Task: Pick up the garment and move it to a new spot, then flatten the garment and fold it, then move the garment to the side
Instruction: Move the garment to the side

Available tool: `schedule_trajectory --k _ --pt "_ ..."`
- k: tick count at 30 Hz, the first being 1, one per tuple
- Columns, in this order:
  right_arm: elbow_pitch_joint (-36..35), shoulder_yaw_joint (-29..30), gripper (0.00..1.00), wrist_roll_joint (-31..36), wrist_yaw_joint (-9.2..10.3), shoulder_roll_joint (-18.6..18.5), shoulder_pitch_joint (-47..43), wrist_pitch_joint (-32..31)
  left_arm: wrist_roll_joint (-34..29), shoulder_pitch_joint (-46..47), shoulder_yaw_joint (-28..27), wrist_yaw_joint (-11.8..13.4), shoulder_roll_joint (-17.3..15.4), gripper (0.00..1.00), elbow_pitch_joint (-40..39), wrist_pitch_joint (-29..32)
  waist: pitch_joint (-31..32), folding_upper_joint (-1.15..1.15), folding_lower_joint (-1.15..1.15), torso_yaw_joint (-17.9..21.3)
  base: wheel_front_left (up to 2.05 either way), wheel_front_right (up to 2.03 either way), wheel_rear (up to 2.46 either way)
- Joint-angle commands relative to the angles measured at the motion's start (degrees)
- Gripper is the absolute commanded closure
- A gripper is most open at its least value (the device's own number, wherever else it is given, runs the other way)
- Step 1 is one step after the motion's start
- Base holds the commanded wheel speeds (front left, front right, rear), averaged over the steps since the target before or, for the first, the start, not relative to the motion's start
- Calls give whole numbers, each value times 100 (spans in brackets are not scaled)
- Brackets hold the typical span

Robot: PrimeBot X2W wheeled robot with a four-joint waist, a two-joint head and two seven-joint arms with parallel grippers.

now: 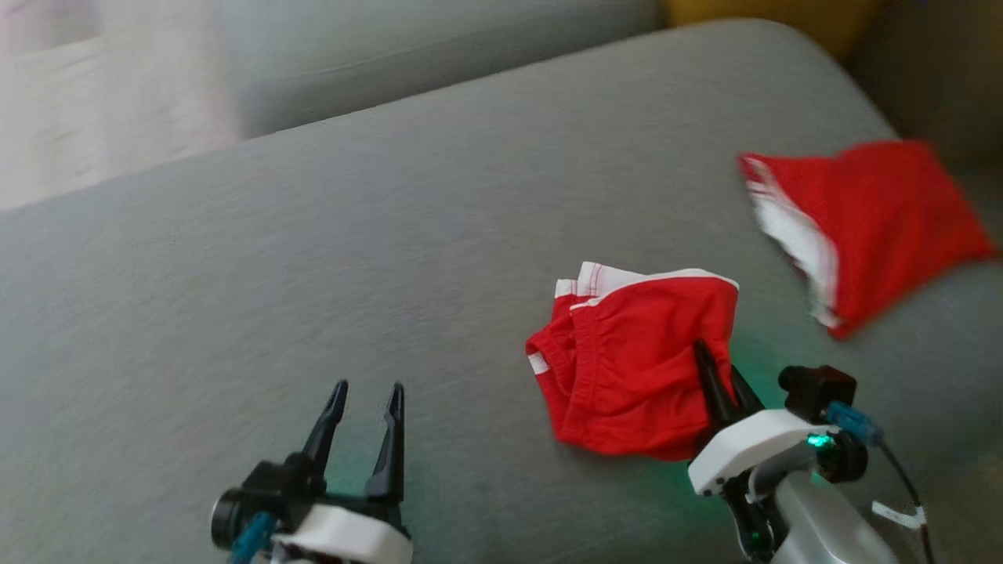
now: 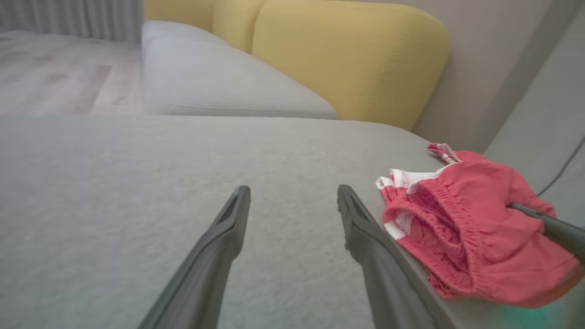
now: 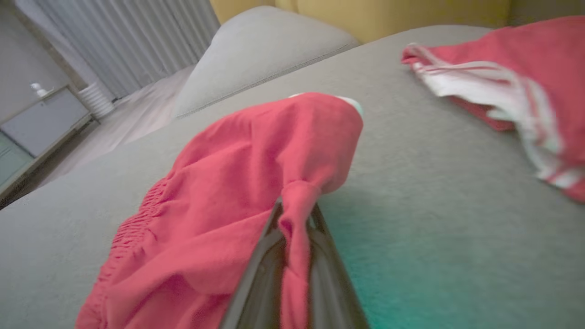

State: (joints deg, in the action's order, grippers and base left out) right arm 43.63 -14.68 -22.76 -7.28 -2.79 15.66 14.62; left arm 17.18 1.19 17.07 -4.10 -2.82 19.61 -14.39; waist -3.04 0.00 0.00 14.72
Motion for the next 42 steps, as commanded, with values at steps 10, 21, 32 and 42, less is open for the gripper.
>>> schedule_trajectory --k 10,21,32,42 --pt "-291 -397 100 239 -21 -232 636 38 -48 362 94 -25 -6 0 -128 -61 -330 0 0 1073 0 0 0" --pt "603 -787 100 596 -21 -1281 2664 -294 -194 508 12 -144 -6 0 -46 -61 -852 0 0 515 0 0 0" --pt "2401 75 0 1392 -21 -2589 3686 -401 -242 826 67 -232 -6 0 -82 -61 -1213 0 0 1 0 0 0" --pt "1003 1483 0 2075 -21 -1755 3393 34 -244 840 -364 -94 -6 0 -62 -61 -1113 0 0 -99 0 0 0"
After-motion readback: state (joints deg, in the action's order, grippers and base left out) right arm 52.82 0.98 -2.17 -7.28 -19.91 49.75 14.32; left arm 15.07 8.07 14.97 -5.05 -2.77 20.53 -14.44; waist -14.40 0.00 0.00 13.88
